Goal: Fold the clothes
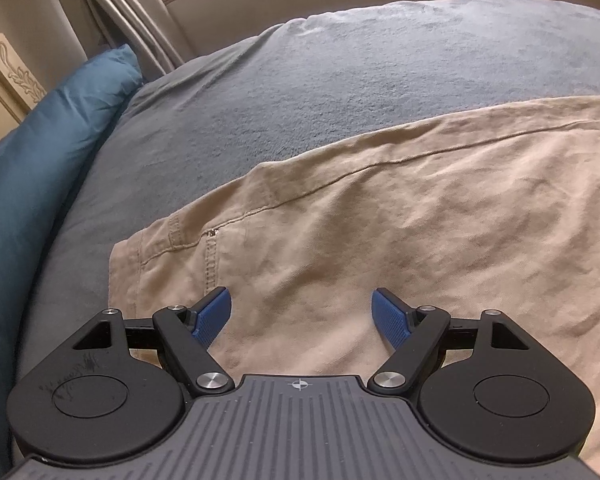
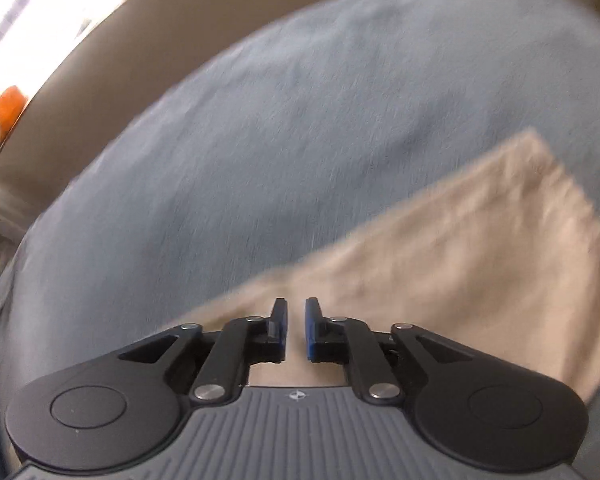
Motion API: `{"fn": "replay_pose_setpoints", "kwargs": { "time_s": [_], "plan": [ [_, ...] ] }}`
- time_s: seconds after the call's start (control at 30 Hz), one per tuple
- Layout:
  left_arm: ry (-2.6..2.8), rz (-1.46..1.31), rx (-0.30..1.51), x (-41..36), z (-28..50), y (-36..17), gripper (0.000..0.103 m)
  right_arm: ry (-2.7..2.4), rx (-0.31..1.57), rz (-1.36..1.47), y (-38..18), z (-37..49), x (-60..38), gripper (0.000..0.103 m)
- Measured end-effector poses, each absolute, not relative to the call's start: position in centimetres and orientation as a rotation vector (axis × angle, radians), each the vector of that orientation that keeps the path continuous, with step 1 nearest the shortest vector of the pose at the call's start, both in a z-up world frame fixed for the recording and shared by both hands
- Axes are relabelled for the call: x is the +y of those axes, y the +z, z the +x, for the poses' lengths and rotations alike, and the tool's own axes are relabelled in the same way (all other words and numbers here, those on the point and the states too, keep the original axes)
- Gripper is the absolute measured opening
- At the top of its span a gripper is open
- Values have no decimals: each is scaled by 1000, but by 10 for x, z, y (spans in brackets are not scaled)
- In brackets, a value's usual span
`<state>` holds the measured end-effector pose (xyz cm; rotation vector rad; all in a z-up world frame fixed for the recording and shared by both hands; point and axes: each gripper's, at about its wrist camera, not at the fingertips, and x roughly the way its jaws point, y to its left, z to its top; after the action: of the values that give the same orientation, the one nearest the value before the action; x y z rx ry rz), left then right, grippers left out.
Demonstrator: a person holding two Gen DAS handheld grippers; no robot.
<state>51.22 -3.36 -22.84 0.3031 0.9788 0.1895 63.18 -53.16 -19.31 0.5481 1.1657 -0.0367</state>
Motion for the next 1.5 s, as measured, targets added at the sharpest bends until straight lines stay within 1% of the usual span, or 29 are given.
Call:
{"fn": "replay_pose_setpoints", "kwargs": {
  "time_s": [0.07, 0.13, 0.2, 0.27, 0.33, 0.43, 0.57, 0.67, 0.77, 0.83, 0.97, 1.03, 1.1, 1.13, 1.17, 1.23, 1.33, 1.43, 1.5],
  "plan": [
    [193, 301, 979, -33, 514, -230, 79, -15, 1235, 519, -201, 624, -539, 12],
    [199, 304, 977, -34, 515, -231, 80, -63, 1231, 489, -209, 624, -550, 10],
    [206, 309, 977, -35, 515, -232, 80, -147, 1157, 547, -211, 635, -569, 7],
    [210, 316, 981, -36, 517, -232, 80, -260, 1062, 572, -205, 644, -585, 10],
    [211, 323, 983, -37, 518, -232, 80, -322, 1027, 544, -194, 646, -593, 11],
    [214, 312, 985, -35, 519, -232, 80, -189, 1123, 581, -192, 633, -590, 13],
    [225, 303, 987, -35, 519, -233, 80, -95, 1215, 513, -200, 623, -575, 13],
    [229, 318, 987, -37, 519, -232, 81, -209, 1139, 480, -207, 640, -589, 9],
    [227, 323, 996, -38, 521, -231, 81, -419, 1029, 426, -194, 644, -613, 12],
    [228, 314, 996, -37, 522, -232, 81, -443, 1021, 410, -181, 635, -623, 13],
    [233, 294, 990, -35, 521, -232, 81, -231, 1135, 464, -167, 594, -620, 14],
    [232, 292, 988, -35, 520, -233, 81, -243, 1200, 413, -173, 579, -619, 14],
    [224, 296, 984, -34, 520, -233, 81, -378, 1253, 294, -189, 569, -632, 14],
    [220, 298, 981, -34, 520, -233, 81, -471, 1244, 263, -193, 563, -644, 11],
    [214, 298, 978, -33, 519, -233, 81, -577, 1216, 246, -193, 555, -658, 15],
    [203, 294, 973, -31, 518, -233, 81, -702, 1165, 260, -185, 538, -672, 16],
    [197, 283, 974, -29, 519, -232, 82, -529, 1130, 360, -165, 520, -647, 16],
    [196, 270, 979, -27, 519, -230, 82, -177, 1195, 346, -163, 536, -572, 16],
    [195, 265, 982, -26, 519, -229, 81, 56, 1217, 279, -167, 549, -515, 15]
  ]
}}
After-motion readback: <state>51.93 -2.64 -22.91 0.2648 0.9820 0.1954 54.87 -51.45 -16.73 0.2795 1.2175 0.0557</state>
